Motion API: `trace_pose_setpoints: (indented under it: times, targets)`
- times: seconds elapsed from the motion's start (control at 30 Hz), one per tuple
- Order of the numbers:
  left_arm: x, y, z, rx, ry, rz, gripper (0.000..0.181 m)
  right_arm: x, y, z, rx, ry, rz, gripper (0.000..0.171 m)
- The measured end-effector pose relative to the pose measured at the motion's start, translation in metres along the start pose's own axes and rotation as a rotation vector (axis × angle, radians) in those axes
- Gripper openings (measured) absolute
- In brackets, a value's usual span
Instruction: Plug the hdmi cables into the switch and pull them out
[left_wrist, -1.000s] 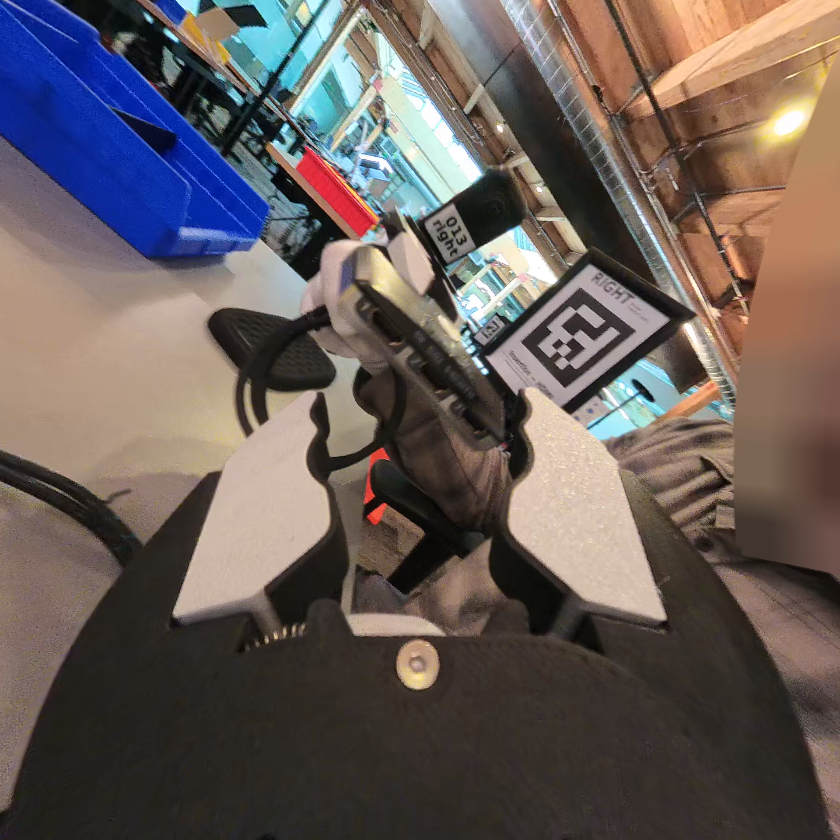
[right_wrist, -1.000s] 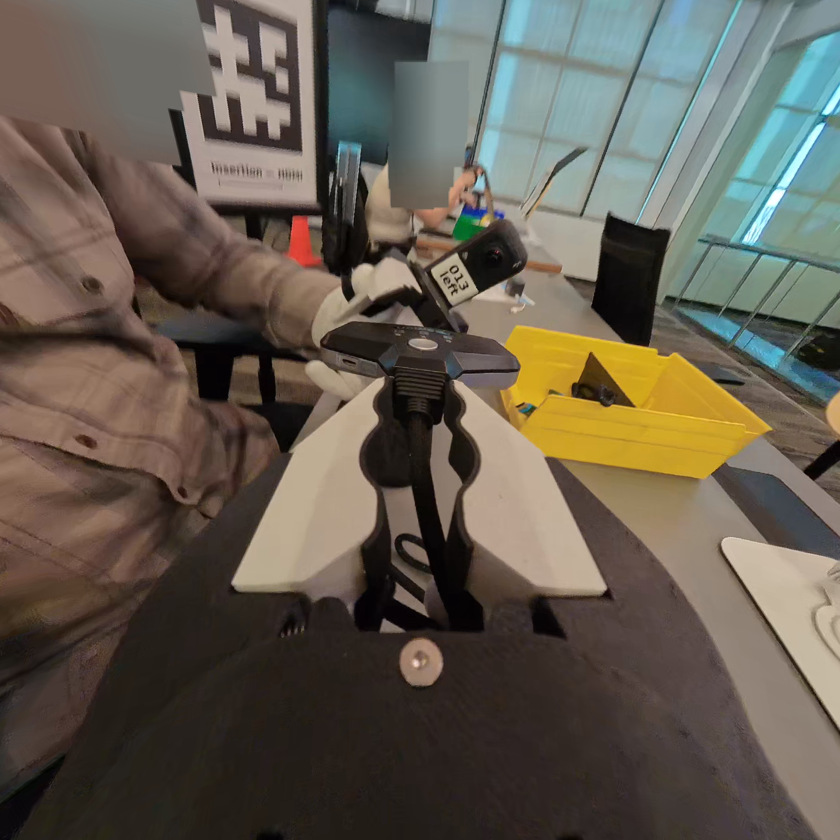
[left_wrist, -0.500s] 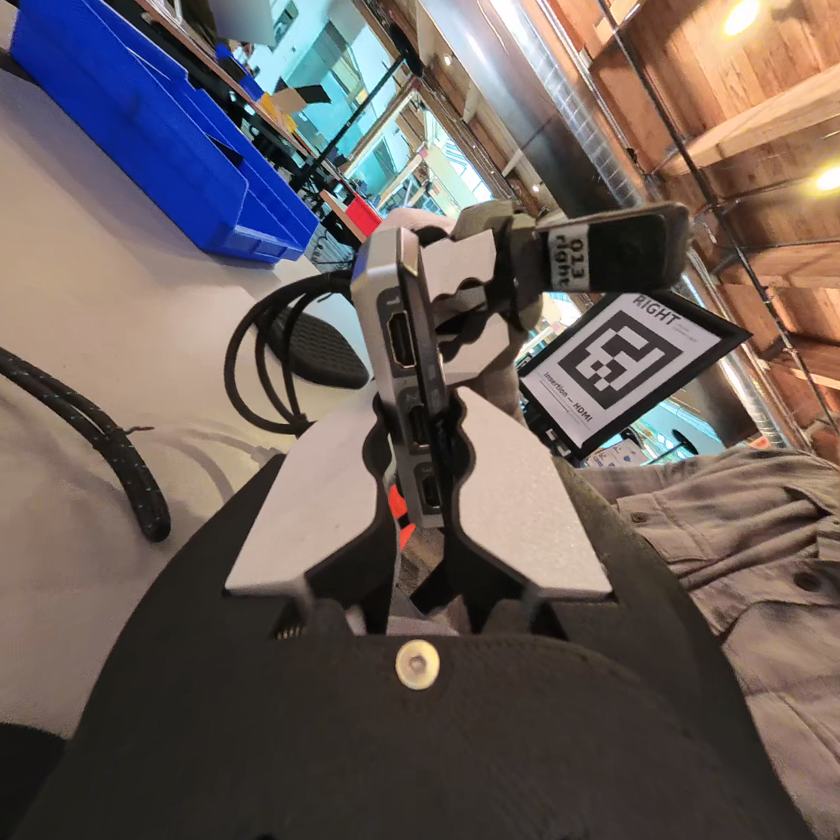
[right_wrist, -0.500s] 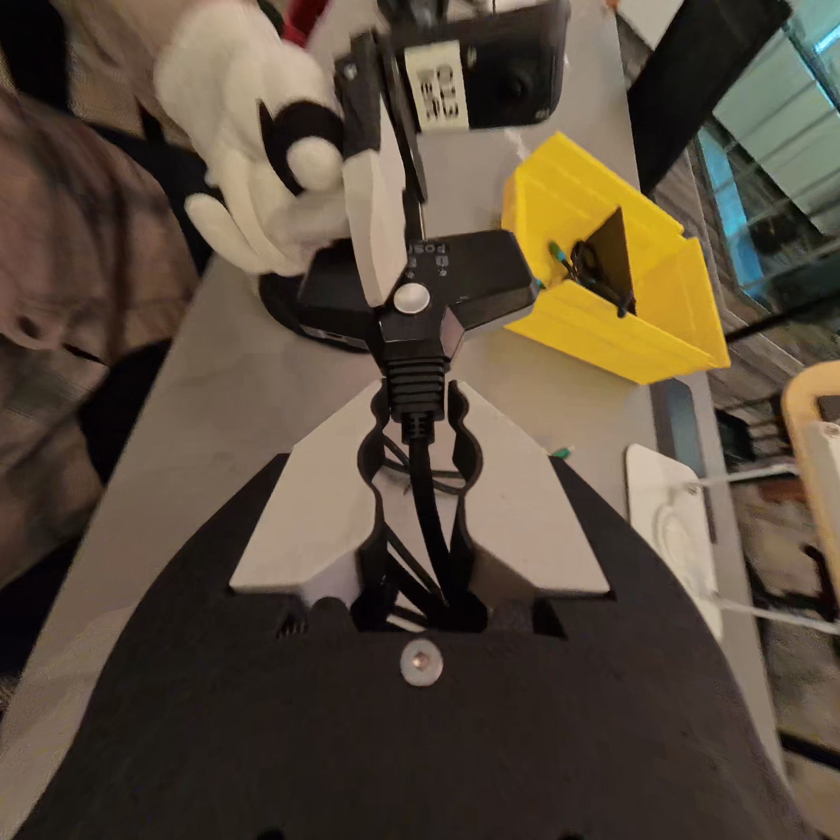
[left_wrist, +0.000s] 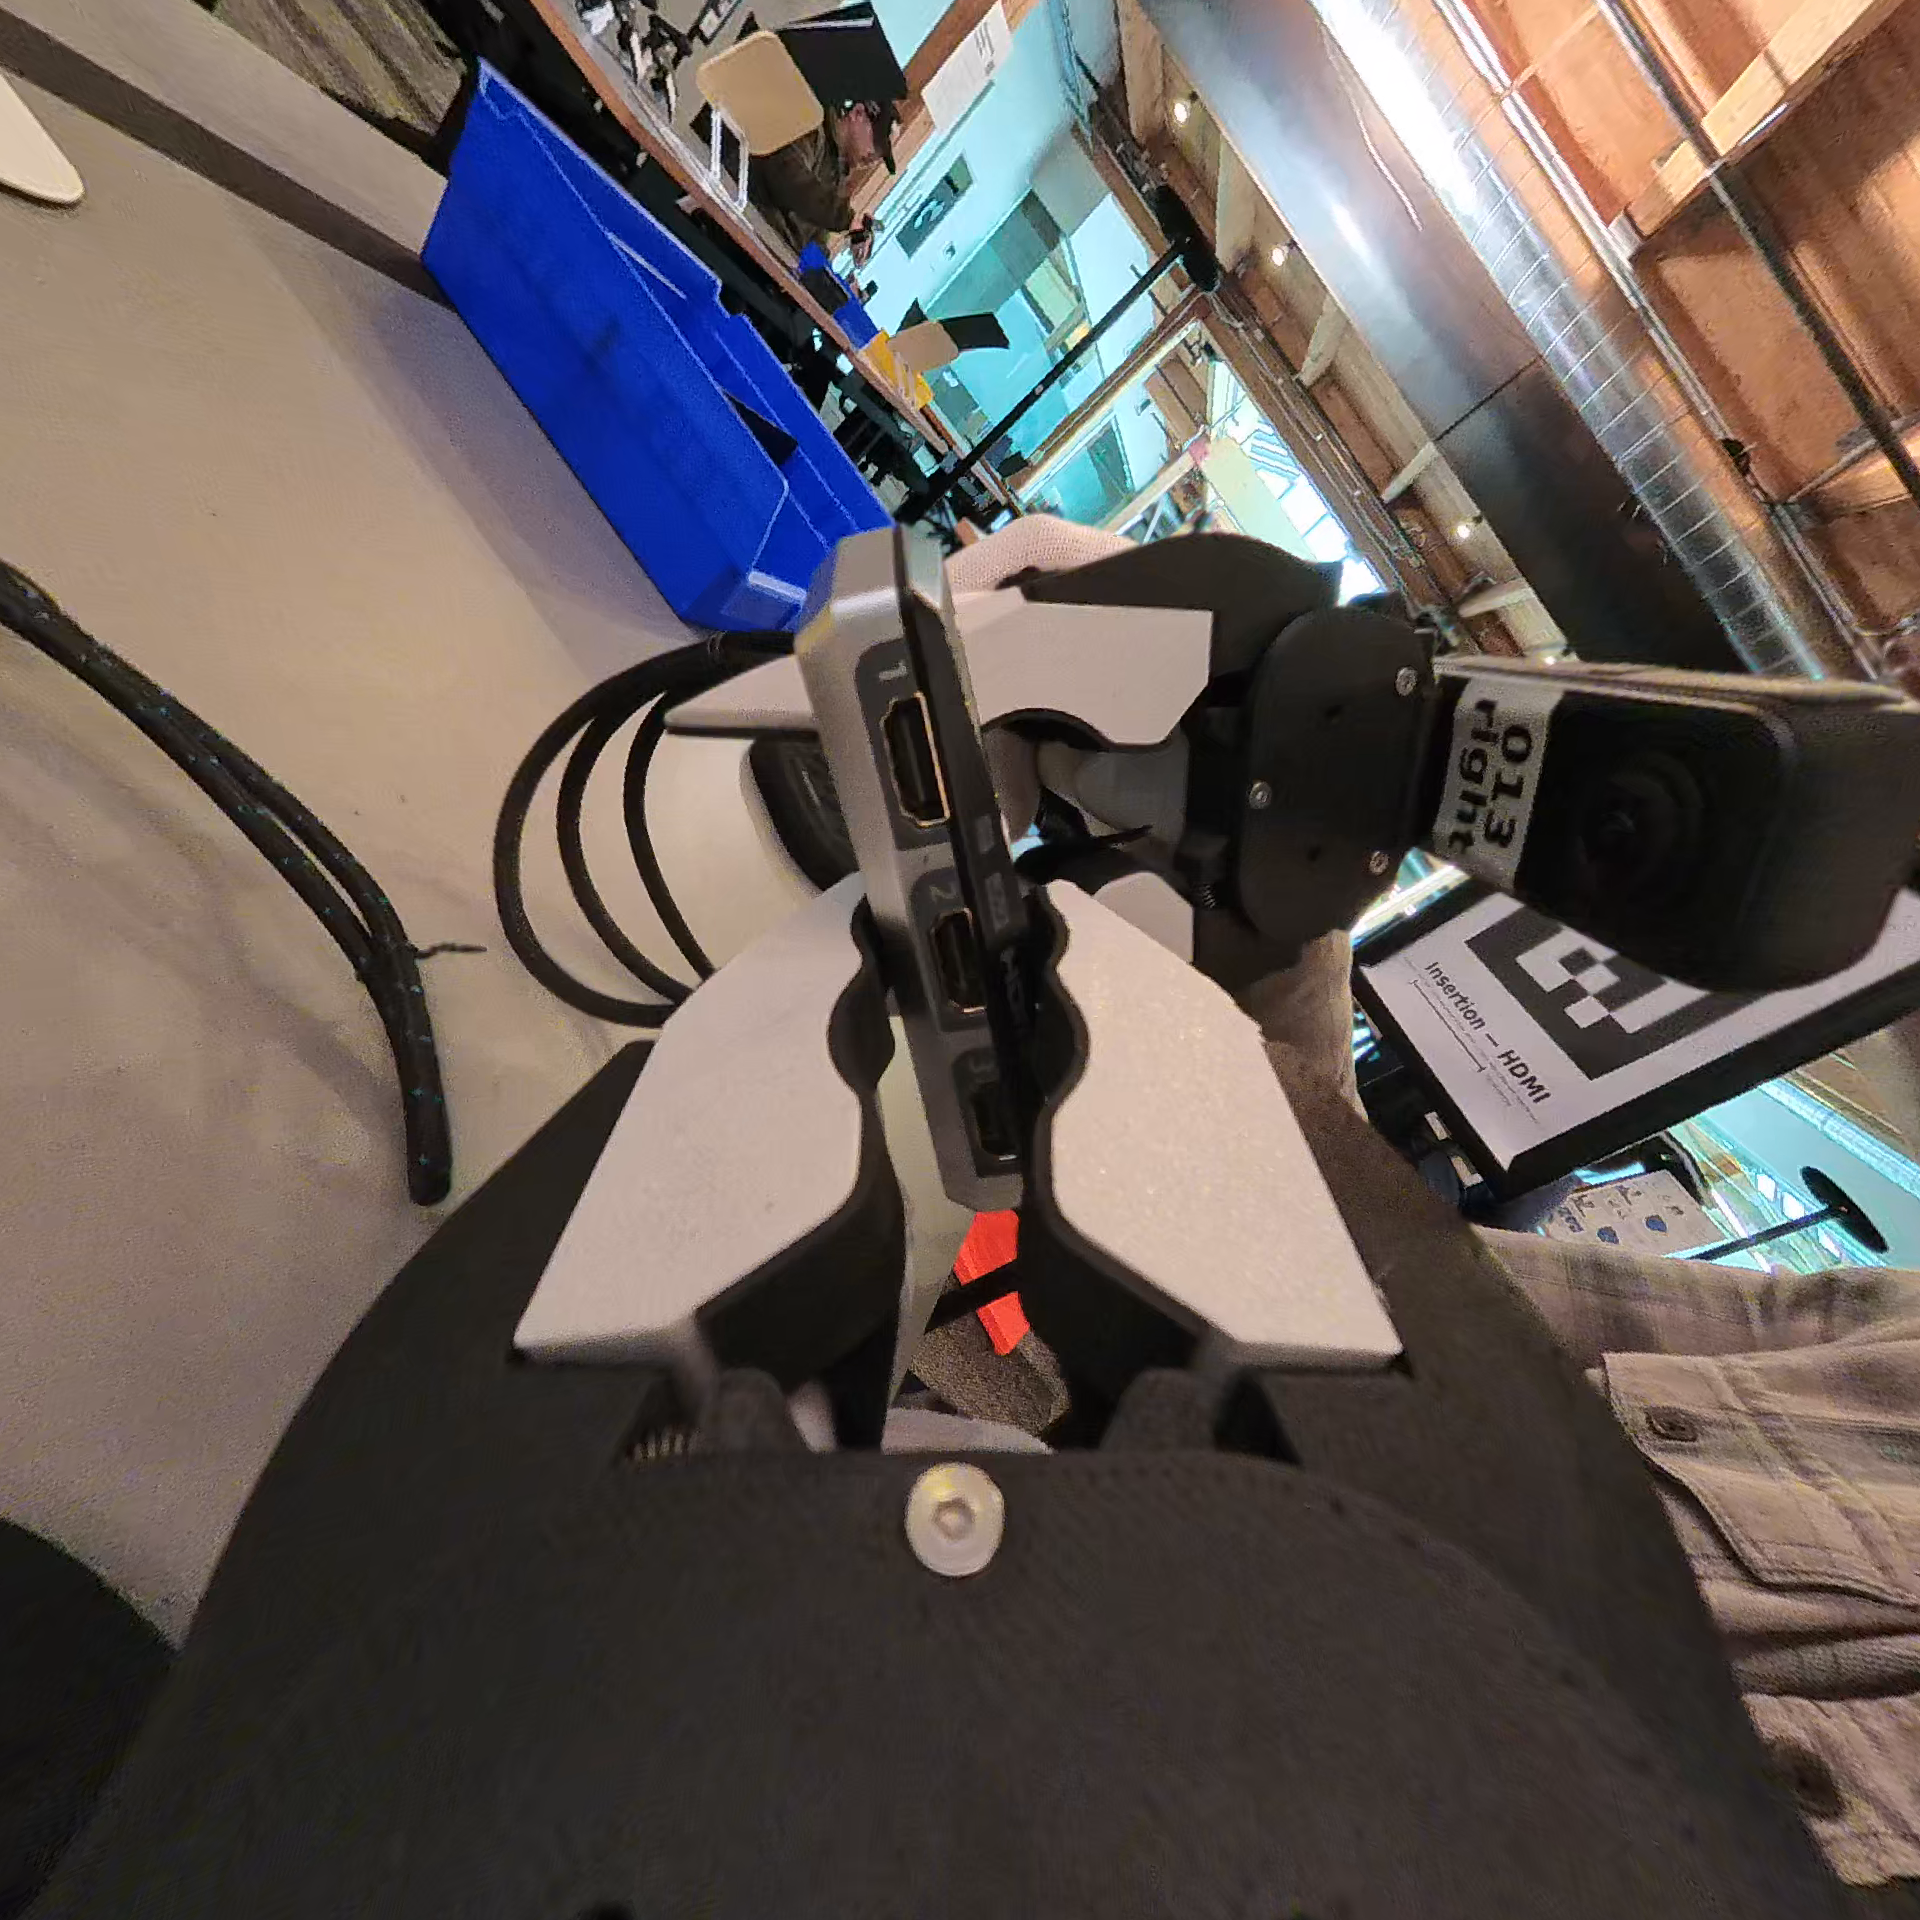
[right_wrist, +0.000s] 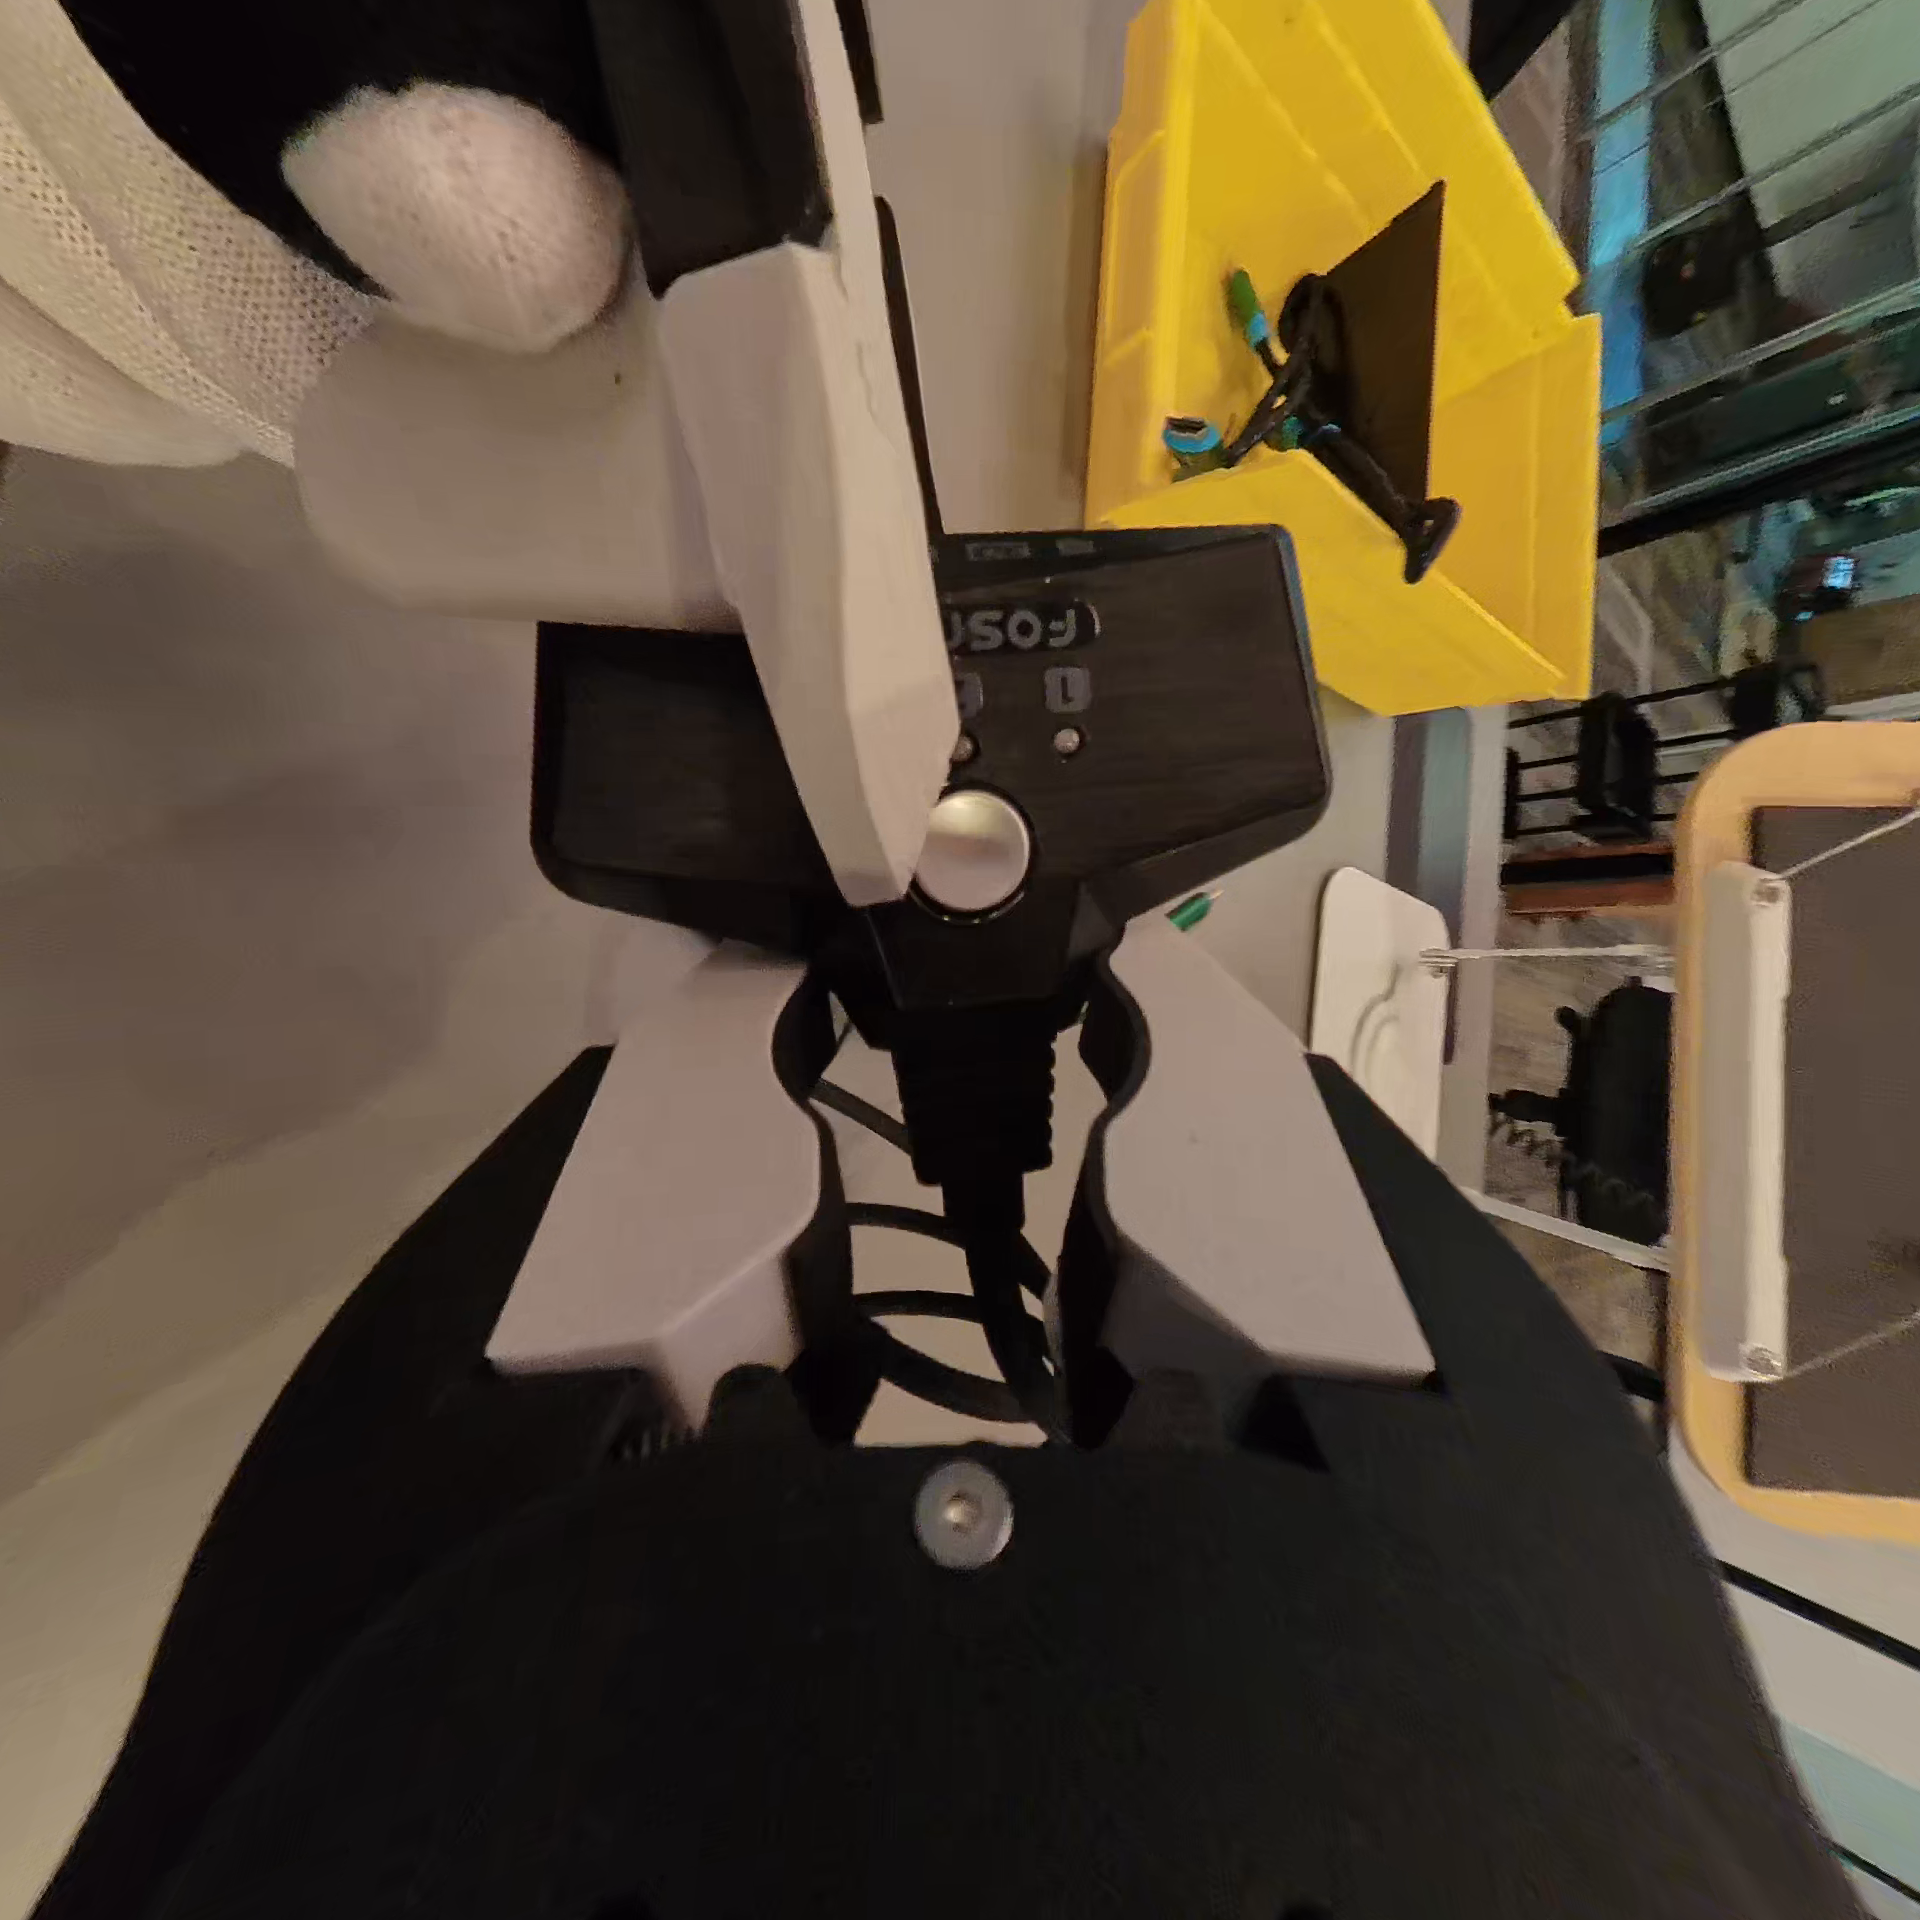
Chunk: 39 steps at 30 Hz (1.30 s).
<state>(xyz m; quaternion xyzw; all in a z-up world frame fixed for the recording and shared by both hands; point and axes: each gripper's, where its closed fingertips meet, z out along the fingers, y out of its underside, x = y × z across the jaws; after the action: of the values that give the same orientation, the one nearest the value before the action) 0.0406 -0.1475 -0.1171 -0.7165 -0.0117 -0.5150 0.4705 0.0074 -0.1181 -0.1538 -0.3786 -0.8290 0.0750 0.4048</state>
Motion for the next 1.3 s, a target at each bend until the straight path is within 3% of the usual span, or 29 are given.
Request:
trace_pose_setpoints:
  times: [0.2, 0.33, 0.4, 0.5, 0.53, 0.57, 0.6, 0.8, 1.13, 1.3]
  targets:
    - [0.0, 0.007, 0.004, -0.011, -0.009, -0.014, 0.024, -0.011, 0.009, -0.002, -0.036, -0.079, 0.014, 0.041]
    - [0.0, 0.002, 0.003, 0.006, -0.048, 0.011, 0.023, -0.005, 0.007, -0.001, -0.043, -0.027, 0.02, 0.043]
    - [0.0, 0.006, 0.003, -0.022, -0.065, 0.044, 0.023, -0.007, 0.009, 0.002, -0.085, -0.027, 0.001, 0.051]
    - [0.006, 0.011, 0.006, -0.027, -0.093, 0.082, 0.022, -0.018, 0.013, 0.012, -0.15, -0.065, -0.011, 0.079]
    - [0.005, 0.012, 0.005, -0.028, -0.104, 0.104, 0.022, -0.016, 0.014, 0.012, -0.17, -0.048, -0.037, 0.073]
    - [0.007, 0.012, 0.004, -0.02, -0.096, 0.102, 0.023, -0.013, 0.014, 0.01, -0.173, -0.033, -0.056, 0.053]
    - [0.009, 0.011, 0.004, -0.016, -0.095, 0.105, 0.023, -0.011, 0.014, 0.009, -0.169, -0.025, -0.066, 0.044]
    - [0.004, 0.011, 0.003, -0.023, -0.117, 0.127, 0.023, -0.01, 0.019, 0.011, -0.213, -0.018, -0.079, 0.038]
    - [0.025, 0.001, 0.003, -0.01, -0.049, 0.241, 0.037, -0.007, 0.004, -0.002, 0.008, -0.085, 0.07, 0.037]
    - [0.033, -0.019, -0.014, 0.015, -0.015, 0.373, 0.042, -0.003, 0.011, -0.02, 0.13, -0.145, 0.19, 0.036]
